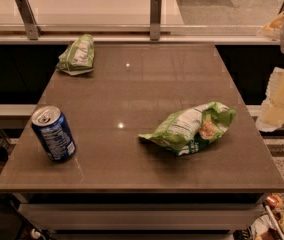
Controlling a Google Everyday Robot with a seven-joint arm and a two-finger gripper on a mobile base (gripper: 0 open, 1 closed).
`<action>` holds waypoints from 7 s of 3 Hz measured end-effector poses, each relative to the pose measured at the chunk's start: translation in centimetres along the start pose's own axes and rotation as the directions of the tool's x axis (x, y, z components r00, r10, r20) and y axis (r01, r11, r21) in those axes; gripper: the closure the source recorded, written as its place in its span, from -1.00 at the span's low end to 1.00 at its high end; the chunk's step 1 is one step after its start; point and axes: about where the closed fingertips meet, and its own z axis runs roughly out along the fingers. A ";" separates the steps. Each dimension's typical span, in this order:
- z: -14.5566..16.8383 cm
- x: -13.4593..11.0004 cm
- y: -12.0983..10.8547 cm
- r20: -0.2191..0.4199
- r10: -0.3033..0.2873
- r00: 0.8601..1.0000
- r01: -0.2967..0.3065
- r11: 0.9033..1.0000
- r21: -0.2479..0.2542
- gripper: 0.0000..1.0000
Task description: Move green rice chip bag near green jalapeno chip bag
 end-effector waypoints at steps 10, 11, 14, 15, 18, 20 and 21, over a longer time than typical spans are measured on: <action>14.8 -7.6 5.7 0.479 -0.136 0.867 0.202 0.975 -0.088 0.28; 14.7 -7.7 5.8 0.479 -0.140 0.867 0.205 0.975 -0.087 0.74; 12.8 -7.4 4.4 0.448 -0.173 0.877 0.216 0.975 -0.047 1.00; 9.7 -6.8 1.0 0.399 -0.226 0.889 0.224 0.973 0.053 1.00; 3.8 -10.8 -9.9 0.419 -0.434 0.798 0.238 0.864 0.443 1.00; 6.3 -17.9 -14.0 0.521 -0.574 0.632 0.246 0.786 0.567 1.00; 6.3 -17.9 -14.0 0.521 -0.574 0.631 0.247 0.786 0.567 1.00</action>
Offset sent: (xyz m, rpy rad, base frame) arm 0.0022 0.0021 -0.0227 0.0133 0.0475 0.0046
